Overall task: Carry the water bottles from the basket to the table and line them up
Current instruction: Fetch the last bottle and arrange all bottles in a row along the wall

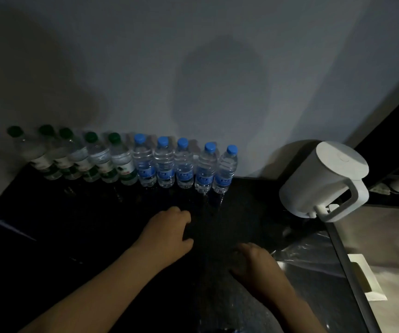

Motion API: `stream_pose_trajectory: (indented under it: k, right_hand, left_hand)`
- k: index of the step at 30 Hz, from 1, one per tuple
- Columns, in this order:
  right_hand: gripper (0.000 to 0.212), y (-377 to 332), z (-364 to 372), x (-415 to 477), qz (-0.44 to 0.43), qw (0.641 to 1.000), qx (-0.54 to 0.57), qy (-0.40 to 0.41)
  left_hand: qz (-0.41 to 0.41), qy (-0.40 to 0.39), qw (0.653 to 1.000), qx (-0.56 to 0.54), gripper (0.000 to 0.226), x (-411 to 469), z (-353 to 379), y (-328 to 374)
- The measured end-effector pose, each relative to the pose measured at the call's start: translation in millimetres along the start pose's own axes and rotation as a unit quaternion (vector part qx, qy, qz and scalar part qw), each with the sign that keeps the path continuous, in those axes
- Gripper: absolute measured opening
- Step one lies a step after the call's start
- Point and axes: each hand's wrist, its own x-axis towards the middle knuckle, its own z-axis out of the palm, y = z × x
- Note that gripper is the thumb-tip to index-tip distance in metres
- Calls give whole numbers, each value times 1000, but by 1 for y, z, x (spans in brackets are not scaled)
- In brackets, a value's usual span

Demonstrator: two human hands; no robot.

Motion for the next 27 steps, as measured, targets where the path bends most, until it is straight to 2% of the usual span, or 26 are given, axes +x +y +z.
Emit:
stream_pose_trajectory:
  k: [7, 13, 18, 27]
  right_hand:
    - [29, -36, 4, -57, 0, 1000, -11, 11]
    - [26, -40, 22, -106, 39, 999, -25, 2]
    - [44, -27, 35, -135, 70, 997, -9, 3]
    - [44, -13, 53, -148, 95, 995, -27, 24]
  left_hand:
    - [-23, 22, 999, -45, 43, -77, 24, -14]
    - [-25, -37, 997, -61, 41, -122, 52, -14]
    - [-34, -76, 995, -63, 43, -141, 69, -13]
    - [-17, -77, 995, -64, 40, -154, 85, -5]
